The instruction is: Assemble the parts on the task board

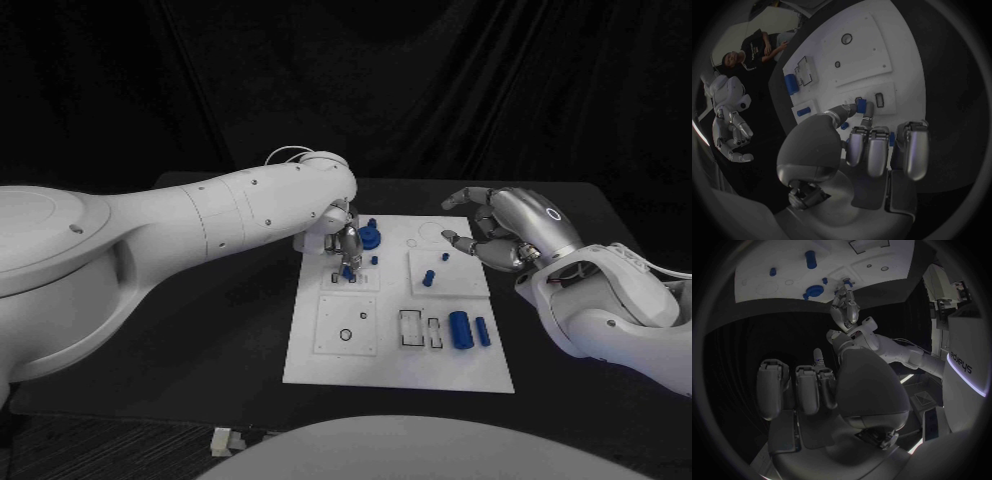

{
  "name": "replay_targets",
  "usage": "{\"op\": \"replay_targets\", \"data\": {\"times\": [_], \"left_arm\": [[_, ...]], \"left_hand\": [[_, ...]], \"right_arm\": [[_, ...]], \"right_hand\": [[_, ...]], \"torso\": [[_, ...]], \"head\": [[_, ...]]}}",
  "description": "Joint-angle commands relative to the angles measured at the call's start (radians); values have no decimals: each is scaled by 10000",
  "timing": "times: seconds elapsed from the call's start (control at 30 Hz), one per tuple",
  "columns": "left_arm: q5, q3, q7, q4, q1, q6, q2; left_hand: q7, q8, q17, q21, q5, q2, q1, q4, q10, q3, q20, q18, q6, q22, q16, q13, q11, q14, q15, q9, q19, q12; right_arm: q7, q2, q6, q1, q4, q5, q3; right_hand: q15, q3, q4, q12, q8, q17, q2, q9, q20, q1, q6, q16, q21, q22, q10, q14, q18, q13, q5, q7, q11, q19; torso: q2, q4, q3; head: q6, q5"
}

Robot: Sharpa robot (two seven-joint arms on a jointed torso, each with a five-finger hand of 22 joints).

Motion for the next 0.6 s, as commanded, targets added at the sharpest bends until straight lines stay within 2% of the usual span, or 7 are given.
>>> {"op": "replay_targets", "data": {"times": [0.03,0.2,0.6], "left_arm": [[98,8,-558,23,-40,122,4],[98,8,-548,14,-91,123,11],[98,8,-520,-43,-169,31,17]], "left_hand": [[-644,-82,2635,-74,-135,27,-179,-295,138,192,-22,148,566,2132,27,1285,6,1038,-22,39,26,-60],[-669,-187,2635,-129,-598,109,-407,-244,121,11,-21,158,581,2121,27,1259,-9,1038,-27,114,4,-96],[-683,-359,2635,-221,-1162,219,-733,-18,78,-232,-17,175,613,2101,27,1211,-9,1038,-23,157,-39,-155]], "right_arm": [[16,7,118,-25,3,-16,5],[1,21,175,-27,-15,-10,5],[-3,29,239,-28,-28,-6,5]], "right_hand": [[-78,35,7,-83,48,1519,12,-14,-59,126,-27,-41,-53,2089,929,807,72,2472,58,3,-52,276],[-79,38,8,-130,49,1510,14,-19,-60,131,-27,-46,-64,2086,887,805,75,2411,65,3,-53,271],[-80,38,13,-169,50,1503,12,-26,-62,132,-26,-51,-79,2080,852,803,78,2361,69,3,-54,265]], "torso": [[-1,3,-3],[2,1,-2],[8,3,-5]], "head": [[-2,27],[-2,27],[-2,2]]}}
